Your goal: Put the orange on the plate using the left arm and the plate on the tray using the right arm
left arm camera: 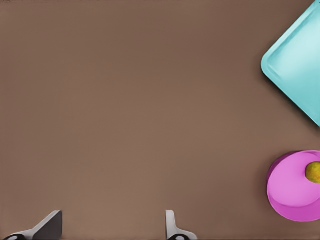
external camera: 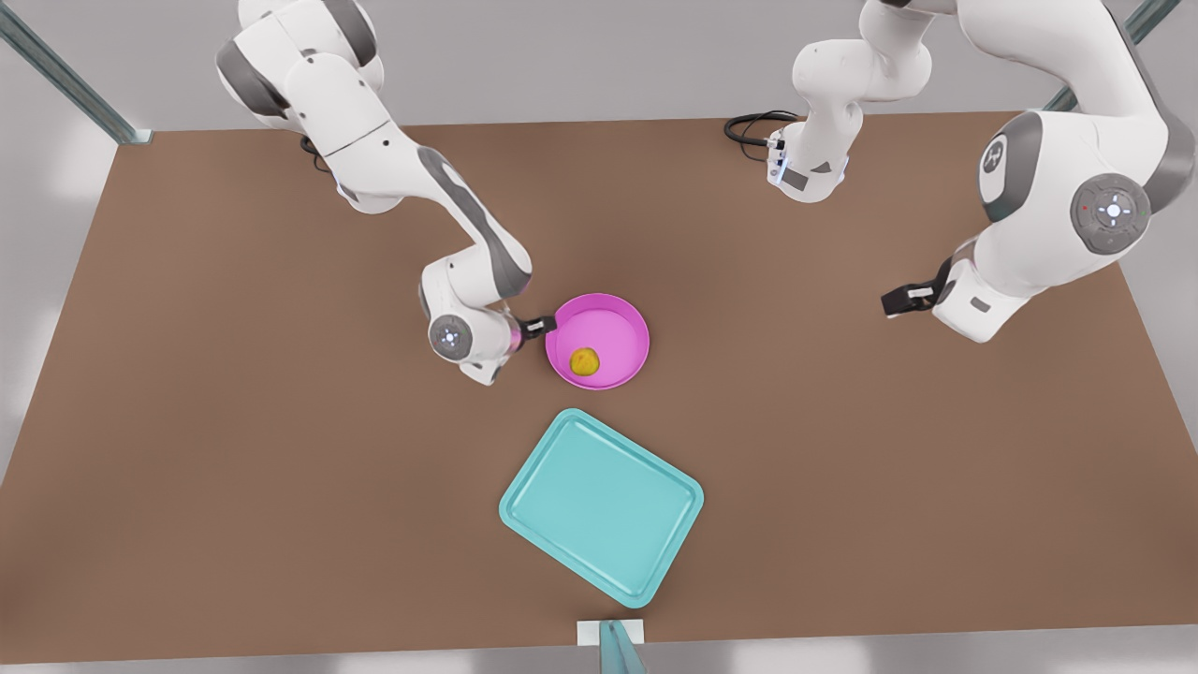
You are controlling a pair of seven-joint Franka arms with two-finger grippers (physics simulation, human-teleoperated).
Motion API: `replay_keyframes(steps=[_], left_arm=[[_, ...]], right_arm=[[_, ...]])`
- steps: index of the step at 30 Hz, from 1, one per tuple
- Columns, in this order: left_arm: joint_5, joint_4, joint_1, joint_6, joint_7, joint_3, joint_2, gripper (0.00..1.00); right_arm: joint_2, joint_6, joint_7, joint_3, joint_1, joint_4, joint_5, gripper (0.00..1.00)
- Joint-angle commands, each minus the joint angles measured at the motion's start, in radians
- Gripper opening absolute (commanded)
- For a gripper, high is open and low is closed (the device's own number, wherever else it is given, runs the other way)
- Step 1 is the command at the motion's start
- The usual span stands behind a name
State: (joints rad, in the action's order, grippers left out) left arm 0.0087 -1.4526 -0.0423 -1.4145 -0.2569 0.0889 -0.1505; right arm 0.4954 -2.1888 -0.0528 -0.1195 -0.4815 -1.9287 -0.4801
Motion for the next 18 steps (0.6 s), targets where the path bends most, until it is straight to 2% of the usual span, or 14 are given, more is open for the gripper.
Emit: replay_keyframes(steps=[1, 16, 17, 18], left_arm=[[0.001, 0.0, 0.001, -0.007, 0.156, 0.0, 0.002, 1.0], [0.002, -0.005, -0.001, -0.004, 0.15, 0.0, -0.004, 1.0], [0.002, -0.005, 0.001, -0.004, 0.15, 0.0, -0.004, 1.0], [0.002, -0.005, 0.001, -0.004, 0.15, 0.0, -0.004, 1.0]], right_arm=[[0.017, -0.109, -0.163, 0.0, -0.005, 0.004, -0.015, 1.0], [0.106, -0.174, -0.163, -0.035, -0.014, 0.03, -0.015, 1.0], [0.106, -0.172, -0.163, -0.035, -0.014, 0.03, -0.015, 0.95], [0.106, -0.17, -0.163, -0.035, -0.012, 0.03, -0.015, 0.69]])
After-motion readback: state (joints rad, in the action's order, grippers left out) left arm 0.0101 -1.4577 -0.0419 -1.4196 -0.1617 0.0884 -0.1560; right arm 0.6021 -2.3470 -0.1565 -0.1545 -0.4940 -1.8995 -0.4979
